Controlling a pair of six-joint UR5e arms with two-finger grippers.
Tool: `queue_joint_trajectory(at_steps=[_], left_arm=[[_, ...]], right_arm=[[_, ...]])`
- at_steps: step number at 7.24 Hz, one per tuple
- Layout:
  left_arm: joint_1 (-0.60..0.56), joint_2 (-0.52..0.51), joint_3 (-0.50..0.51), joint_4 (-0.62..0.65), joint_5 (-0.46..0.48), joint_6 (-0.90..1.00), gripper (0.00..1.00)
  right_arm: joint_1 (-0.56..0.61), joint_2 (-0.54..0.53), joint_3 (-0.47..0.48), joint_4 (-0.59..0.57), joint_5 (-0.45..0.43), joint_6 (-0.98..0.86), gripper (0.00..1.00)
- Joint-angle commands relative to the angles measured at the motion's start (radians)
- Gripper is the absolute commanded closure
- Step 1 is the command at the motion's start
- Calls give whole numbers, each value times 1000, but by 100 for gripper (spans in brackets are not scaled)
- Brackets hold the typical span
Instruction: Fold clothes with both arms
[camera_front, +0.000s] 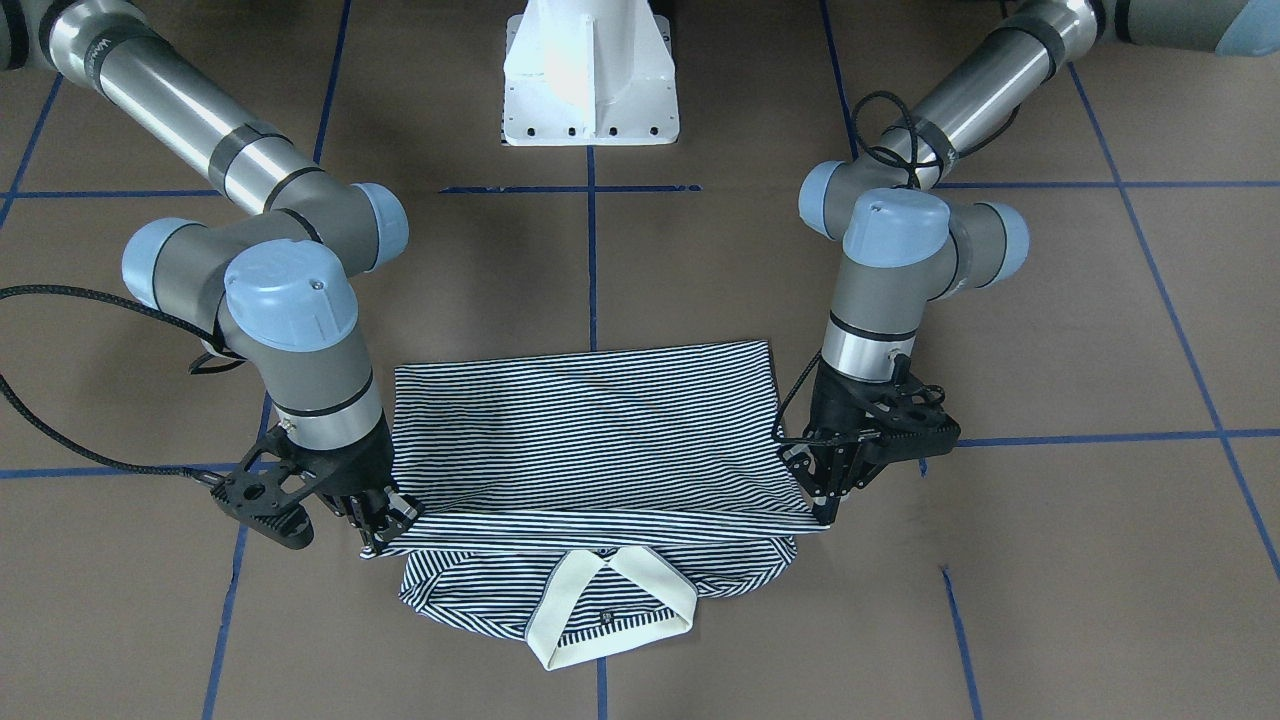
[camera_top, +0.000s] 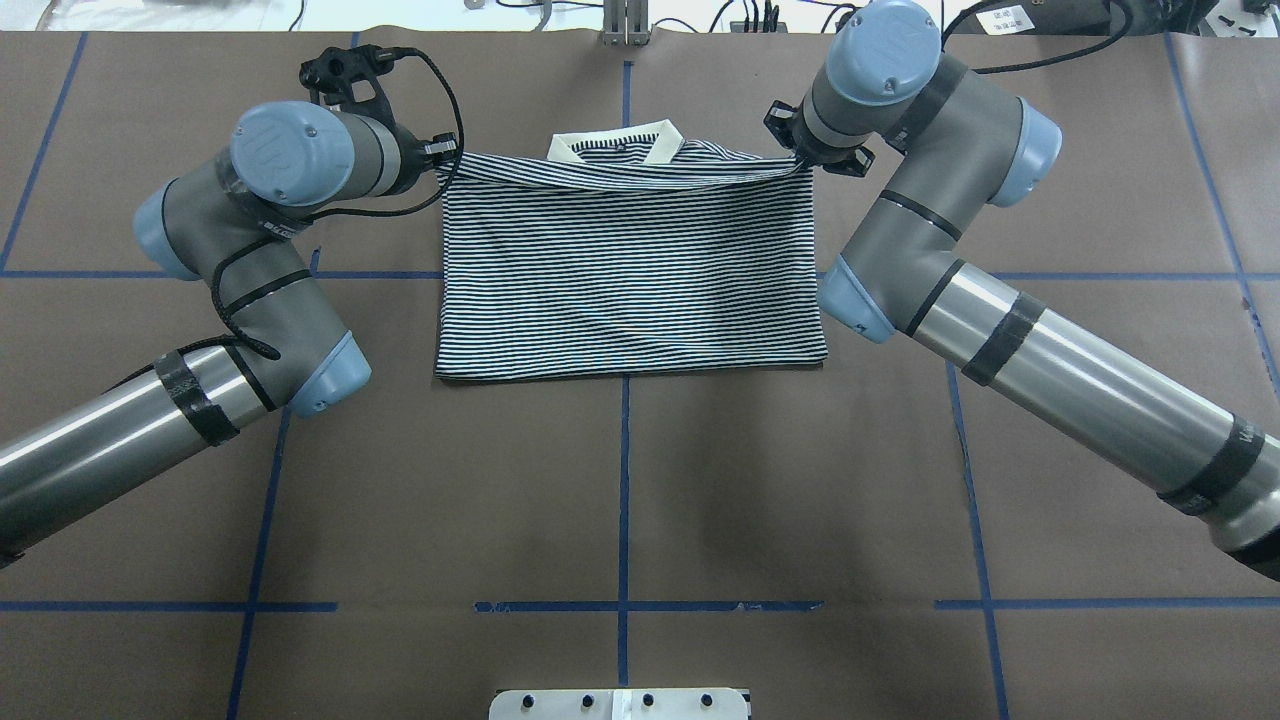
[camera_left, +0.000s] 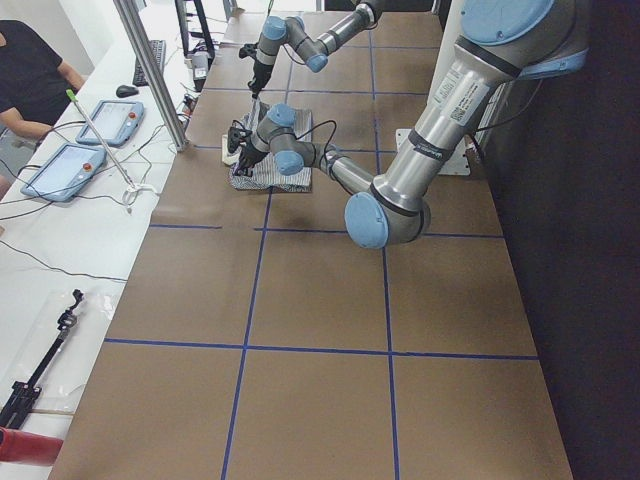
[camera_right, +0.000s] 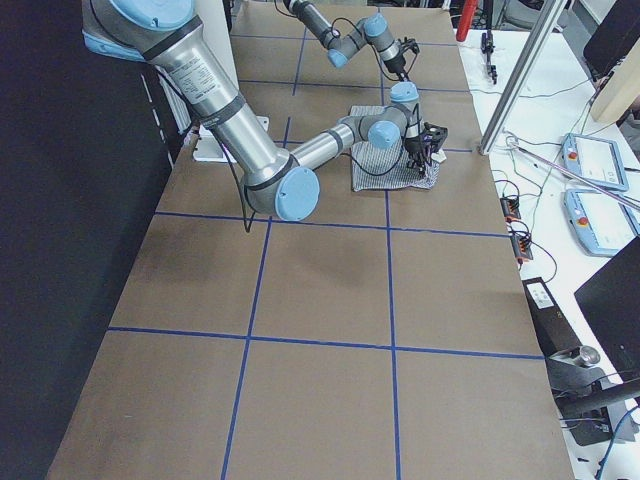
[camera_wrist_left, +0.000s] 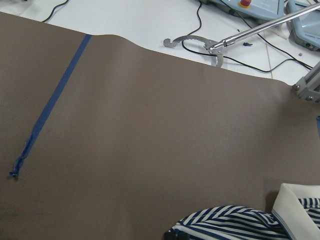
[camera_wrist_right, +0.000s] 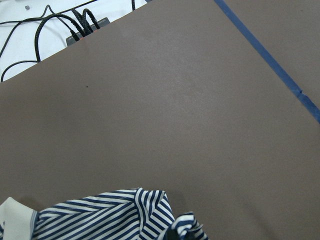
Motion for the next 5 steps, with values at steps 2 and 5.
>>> queue_joint_trajectory(at_steps=[2,5], left_arm=[[-1,-41,108,-82,3,1,100],[-1,-76,162,-85,29,1,100]], right_arm=[[-10,42,-94,3,-28,-3,100],[-21,66,-121,3,-30,-3,98]])
